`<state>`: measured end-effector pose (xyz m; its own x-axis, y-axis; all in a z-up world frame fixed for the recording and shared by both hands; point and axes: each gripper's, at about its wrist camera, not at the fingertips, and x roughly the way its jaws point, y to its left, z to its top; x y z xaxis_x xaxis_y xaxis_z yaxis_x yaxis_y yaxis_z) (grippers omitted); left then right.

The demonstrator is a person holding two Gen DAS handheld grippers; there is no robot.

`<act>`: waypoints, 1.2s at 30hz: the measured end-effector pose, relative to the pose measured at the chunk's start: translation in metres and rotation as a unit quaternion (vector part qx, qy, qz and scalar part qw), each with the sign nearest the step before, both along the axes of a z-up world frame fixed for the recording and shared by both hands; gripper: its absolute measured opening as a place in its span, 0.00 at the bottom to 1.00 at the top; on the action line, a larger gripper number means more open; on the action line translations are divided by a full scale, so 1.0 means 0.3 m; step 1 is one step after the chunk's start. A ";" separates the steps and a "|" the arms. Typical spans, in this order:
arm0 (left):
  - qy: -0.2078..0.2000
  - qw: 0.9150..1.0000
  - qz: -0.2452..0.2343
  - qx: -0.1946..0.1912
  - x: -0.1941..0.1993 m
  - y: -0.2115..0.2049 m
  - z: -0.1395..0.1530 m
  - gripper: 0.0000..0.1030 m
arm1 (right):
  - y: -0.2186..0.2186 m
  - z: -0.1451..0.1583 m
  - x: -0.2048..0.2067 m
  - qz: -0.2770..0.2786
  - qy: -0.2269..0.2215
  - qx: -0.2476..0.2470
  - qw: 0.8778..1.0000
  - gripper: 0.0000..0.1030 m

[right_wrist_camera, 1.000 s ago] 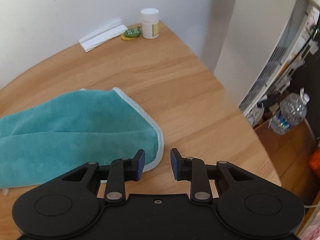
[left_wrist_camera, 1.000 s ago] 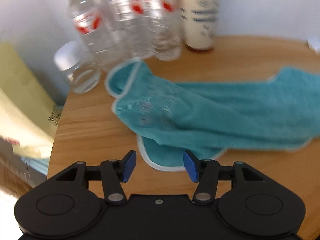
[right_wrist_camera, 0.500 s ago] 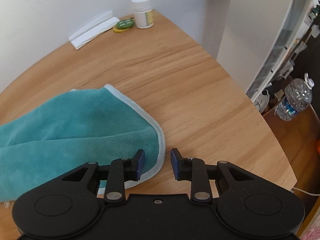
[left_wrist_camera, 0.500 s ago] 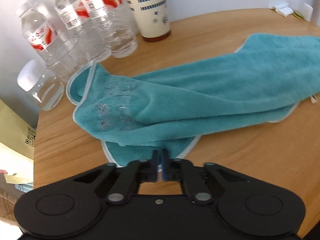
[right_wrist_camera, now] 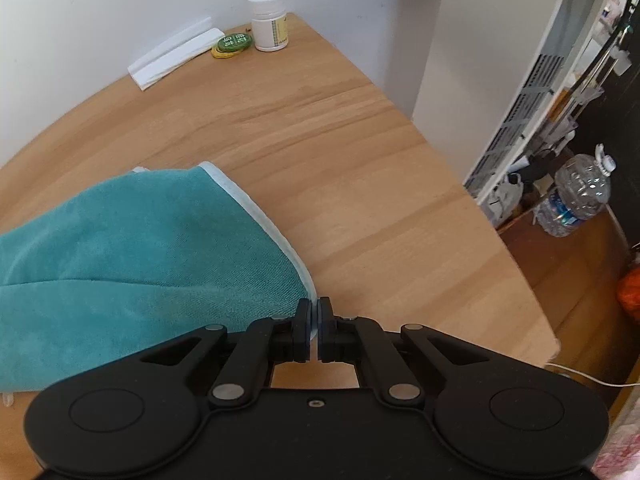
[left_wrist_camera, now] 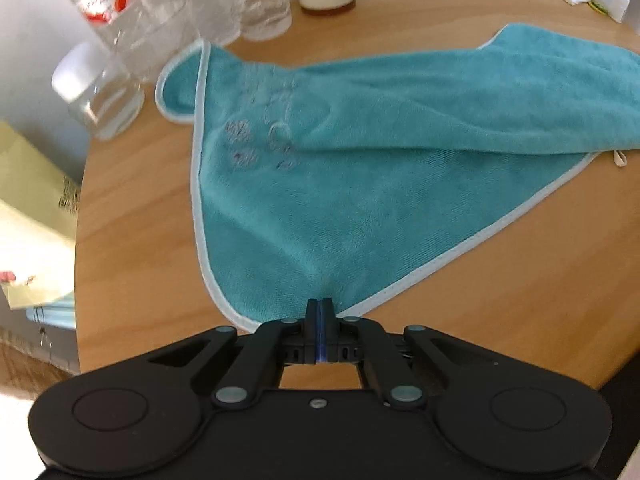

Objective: Fold towel
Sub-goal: 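Pull the towel corners apart with both grippers to spread it flat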

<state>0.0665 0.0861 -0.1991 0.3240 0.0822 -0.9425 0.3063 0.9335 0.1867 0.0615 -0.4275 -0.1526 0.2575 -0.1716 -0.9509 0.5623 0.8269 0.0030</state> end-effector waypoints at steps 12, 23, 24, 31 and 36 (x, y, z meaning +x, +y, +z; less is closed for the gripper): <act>-0.023 0.997 0.058 -0.052 0.007 0.087 0.074 0.18 | 0.018 0.065 -0.014 -0.003 -0.017 0.052 0.998 0.02; -0.015 0.991 0.098 -0.088 0.066 0.102 0.022 0.49 | 0.058 0.002 0.002 0.009 0.004 0.073 0.997 0.02; -0.012 0.991 0.100 -0.084 0.068 0.101 0.011 0.51 | 0.059 0.000 0.004 0.009 0.004 0.076 0.997 0.02; -0.029 0.993 0.079 -0.086 0.062 0.064 0.010 0.04 | 0.071 -0.010 0.017 0.016 0.004 0.076 0.997 0.02; -0.028 0.994 0.081 -0.062 0.069 0.028 0.009 0.03 | 0.076 0.016 0.031 0.022 -0.013 0.078 0.997 0.02</act>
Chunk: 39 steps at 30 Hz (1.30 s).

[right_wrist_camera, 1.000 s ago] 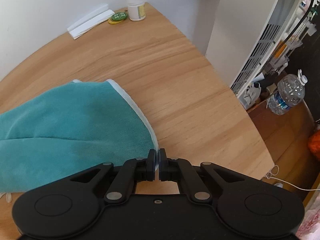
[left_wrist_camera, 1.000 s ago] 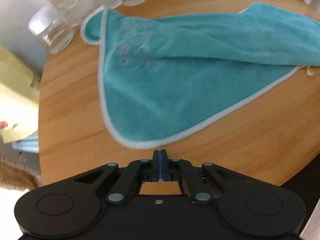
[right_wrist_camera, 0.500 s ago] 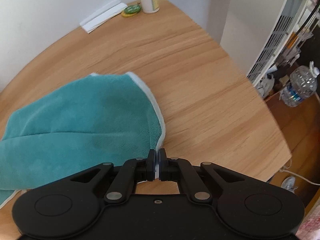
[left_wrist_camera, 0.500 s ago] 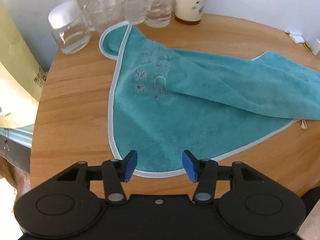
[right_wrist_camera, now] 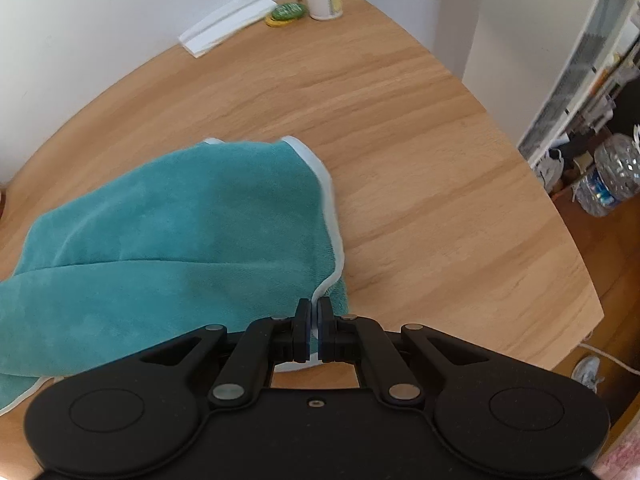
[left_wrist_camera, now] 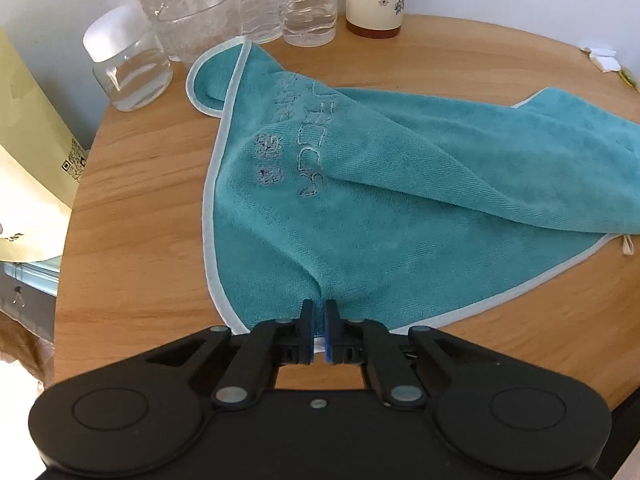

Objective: Fold towel
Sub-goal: 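Pull the towel corners apart with both grippers to spread it flat, then release the towel corners by opening both grippers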

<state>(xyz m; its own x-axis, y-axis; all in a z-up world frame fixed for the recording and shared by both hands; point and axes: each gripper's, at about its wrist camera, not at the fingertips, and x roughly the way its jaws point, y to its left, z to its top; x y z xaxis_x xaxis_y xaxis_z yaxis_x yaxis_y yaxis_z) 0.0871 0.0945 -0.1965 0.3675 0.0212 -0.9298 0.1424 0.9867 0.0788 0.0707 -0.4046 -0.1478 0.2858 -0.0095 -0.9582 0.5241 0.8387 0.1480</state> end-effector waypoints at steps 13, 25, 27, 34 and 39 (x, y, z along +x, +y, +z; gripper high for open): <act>0.011 1.000 -0.008 -0.005 -0.051 0.041 0.138 0.03 | -0.004 0.149 -0.016 0.000 -0.045 -0.012 0.999 0.02; 0.059 0.994 -0.072 0.059 -0.105 0.049 0.211 0.03 | -0.019 0.186 -0.087 -0.034 -0.044 -0.032 0.998 0.01; 0.074 0.994 -0.066 0.054 -0.111 0.050 0.183 0.03 | -0.029 0.107 -0.119 -0.045 -0.009 -0.035 0.998 0.01; 0.104 0.990 -0.063 0.065 -0.146 0.063 0.055 0.03 | -0.021 -0.045 -0.177 -0.041 0.064 -0.045 0.996 0.01; 0.099 0.992 -0.039 0.063 -0.144 0.080 0.020 0.12 | 0.007 -0.079 -0.159 -0.004 0.086 -0.066 0.994 0.13</act>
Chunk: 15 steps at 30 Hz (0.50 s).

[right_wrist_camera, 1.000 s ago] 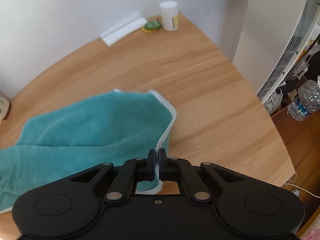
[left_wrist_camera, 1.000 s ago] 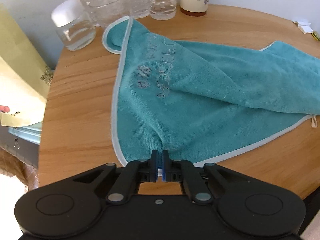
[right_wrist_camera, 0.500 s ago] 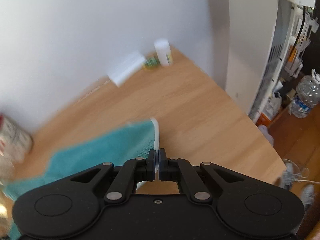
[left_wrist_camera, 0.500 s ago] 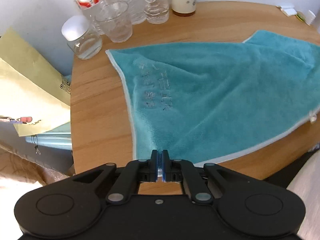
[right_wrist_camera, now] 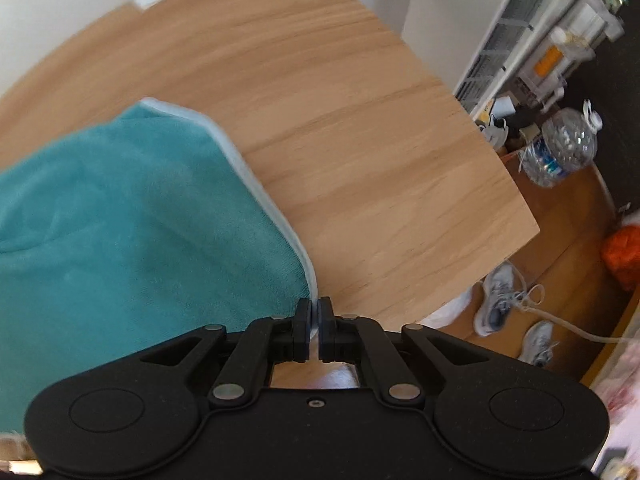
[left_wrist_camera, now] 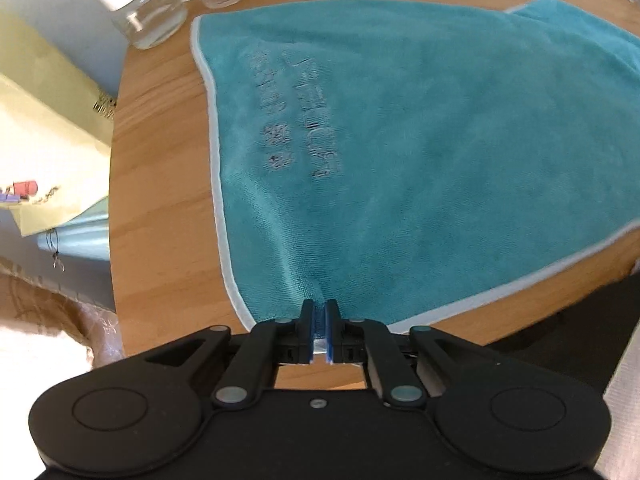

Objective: Fold towel
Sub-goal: 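Release the towel corners by opening both grippers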

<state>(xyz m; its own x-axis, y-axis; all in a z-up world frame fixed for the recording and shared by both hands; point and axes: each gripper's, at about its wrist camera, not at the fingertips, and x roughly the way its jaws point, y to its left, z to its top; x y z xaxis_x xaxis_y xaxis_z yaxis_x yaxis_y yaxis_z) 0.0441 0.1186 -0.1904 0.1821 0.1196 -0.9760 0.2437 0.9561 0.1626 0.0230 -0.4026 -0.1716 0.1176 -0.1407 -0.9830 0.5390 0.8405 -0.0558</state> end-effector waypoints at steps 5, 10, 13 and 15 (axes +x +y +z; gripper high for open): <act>-0.019 0.999 0.036 -0.020 0.023 0.068 0.051 0.33 | -0.039 0.071 0.028 0.020 -0.024 -0.011 0.999 0.24; -0.061 0.994 0.081 -0.032 0.090 0.138 0.152 0.37 | -0.090 0.148 0.101 0.024 -0.079 0.002 0.997 0.24; -0.087 0.989 0.114 -0.036 0.166 0.157 0.183 0.38 | -0.083 0.159 0.247 0.062 -0.108 0.008 0.992 0.24; -0.109 0.986 0.122 -0.029 0.225 0.138 0.193 0.42 | -0.089 0.154 0.312 0.077 -0.122 0.025 0.989 0.24</act>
